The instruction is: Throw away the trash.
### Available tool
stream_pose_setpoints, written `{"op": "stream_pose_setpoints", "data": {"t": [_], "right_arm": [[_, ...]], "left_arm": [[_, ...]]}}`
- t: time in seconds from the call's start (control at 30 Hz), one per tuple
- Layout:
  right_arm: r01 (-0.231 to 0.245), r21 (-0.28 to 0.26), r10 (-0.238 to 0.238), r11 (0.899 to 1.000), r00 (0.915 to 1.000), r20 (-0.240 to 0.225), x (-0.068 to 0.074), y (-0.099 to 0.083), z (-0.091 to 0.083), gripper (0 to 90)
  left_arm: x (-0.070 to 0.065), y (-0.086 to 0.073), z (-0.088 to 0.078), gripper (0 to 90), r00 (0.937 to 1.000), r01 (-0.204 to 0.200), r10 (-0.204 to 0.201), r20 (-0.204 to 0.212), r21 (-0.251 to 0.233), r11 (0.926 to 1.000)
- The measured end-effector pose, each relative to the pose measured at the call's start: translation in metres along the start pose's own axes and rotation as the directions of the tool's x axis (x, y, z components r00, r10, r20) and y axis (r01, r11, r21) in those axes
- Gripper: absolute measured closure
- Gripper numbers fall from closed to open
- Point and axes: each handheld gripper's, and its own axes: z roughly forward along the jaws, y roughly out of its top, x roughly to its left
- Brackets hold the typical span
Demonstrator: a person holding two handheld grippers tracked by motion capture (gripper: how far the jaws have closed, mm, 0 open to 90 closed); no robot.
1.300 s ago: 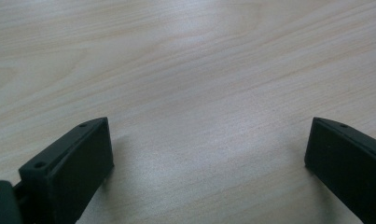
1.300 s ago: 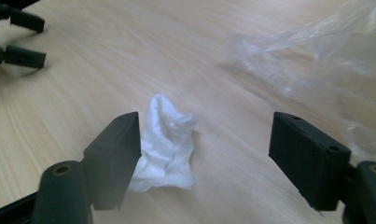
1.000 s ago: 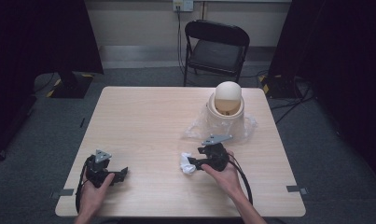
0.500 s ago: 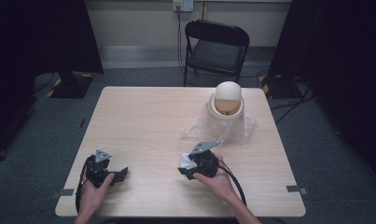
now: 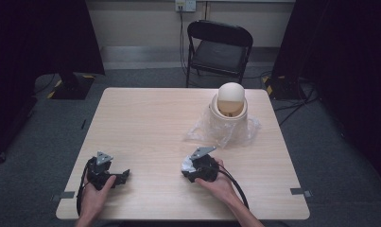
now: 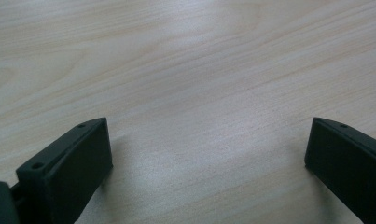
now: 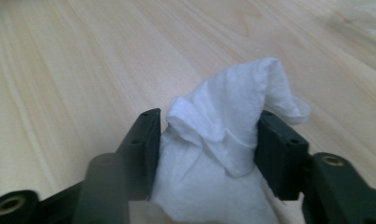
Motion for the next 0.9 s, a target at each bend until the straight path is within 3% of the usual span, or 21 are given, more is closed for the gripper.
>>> {"op": "stream_pose_setpoints", "data": {"t": [0.2,0.3,0.37,0.9], "right_arm": [[-0.033,-0.010,0.033,0.999,0.9993,0.014,-0.004,-0.002,-0.002,64.2],[-0.065,-0.021,0.065,0.998,0.9979,0.003,-0.009,-0.004,-0.004,76.4],[-0.071,-0.026,0.071,0.997,0.9975,-0.001,-0.009,-0.005,-0.004,79.5],[-0.093,-0.073,0.094,0.993,0.9954,0.014,-0.011,-0.001,-0.017,81.9]], "left_arm": [[0.000,0.000,0.000,0.0,1.0000,-0.003,0.003,-0.001,0.002,1.0000],[0.000,0.000,0.000,0.0,1.0000,-0.004,0.004,-0.002,0.002,1.0000],[0.000,0.000,0.000,0.0,1.0000,-0.003,0.003,-0.002,0.002,1.0000],[0.000,0.000,0.000,0.0,1.0000,-0.004,0.004,-0.002,0.002,1.0000]]}}
